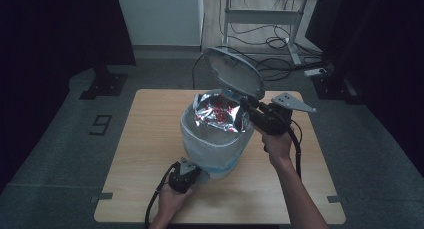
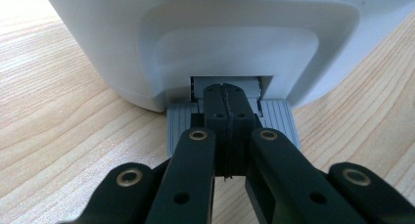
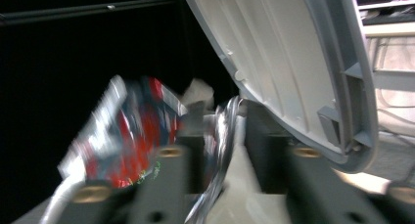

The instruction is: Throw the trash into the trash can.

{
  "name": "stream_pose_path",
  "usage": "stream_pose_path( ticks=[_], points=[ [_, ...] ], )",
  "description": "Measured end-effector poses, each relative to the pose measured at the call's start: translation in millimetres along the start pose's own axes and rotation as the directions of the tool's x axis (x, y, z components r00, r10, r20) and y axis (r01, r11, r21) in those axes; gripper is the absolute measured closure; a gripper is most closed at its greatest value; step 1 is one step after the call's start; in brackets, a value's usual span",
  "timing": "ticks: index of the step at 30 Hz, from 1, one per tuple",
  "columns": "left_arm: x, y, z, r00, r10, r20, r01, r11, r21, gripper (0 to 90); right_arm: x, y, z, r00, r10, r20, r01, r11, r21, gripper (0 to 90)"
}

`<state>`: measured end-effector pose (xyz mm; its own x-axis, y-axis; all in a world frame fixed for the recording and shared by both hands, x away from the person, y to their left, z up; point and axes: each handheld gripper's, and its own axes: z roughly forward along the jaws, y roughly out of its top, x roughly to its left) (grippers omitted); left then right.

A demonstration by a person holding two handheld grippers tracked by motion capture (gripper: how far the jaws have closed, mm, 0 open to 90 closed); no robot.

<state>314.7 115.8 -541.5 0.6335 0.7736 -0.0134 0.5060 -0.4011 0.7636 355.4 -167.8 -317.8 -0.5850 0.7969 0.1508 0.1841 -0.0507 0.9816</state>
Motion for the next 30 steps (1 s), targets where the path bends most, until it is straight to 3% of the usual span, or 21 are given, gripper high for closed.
stream_pose_path(
  ticks=[1, 5, 12, 30],
  points=[
    [0.0, 0.0, 0.0, 1.0000, 0.000, 0.000, 0.000, 1.0000, 0.000, 90.0, 1.4, -0.9, -1.1, 0.9998, -0.017, 0.014, 0.017, 1.000, -0.006, 60.1],
    [0.0, 0.0, 0.0, 1.0000, 0.001, 0.000, -0.001, 1.0000, 0.000, 90.0, 1.7, -1.6, -5.3, 0.9992, -0.039, 0.013, 0.039, 0.999, -0.010, 54.9],
    [0.0, 0.0, 0.0, 1.0000, 0.000, 0.000, 0.000, 1.0000, 0.000, 90.0, -1.2, -5.1, -15.8, 0.9981, -0.062, -0.004, 0.062, 0.998, 0.000, 54.4],
    [0.2, 0.5, 0.0, 1.0000, -0.004, 0.000, 0.004, 1.0000, 0.002, 90.0, -23.8, -30.2, -44.8, 0.9989, -0.047, -0.007, 0.047, 0.999, 0.025, 54.6]
  ],
)
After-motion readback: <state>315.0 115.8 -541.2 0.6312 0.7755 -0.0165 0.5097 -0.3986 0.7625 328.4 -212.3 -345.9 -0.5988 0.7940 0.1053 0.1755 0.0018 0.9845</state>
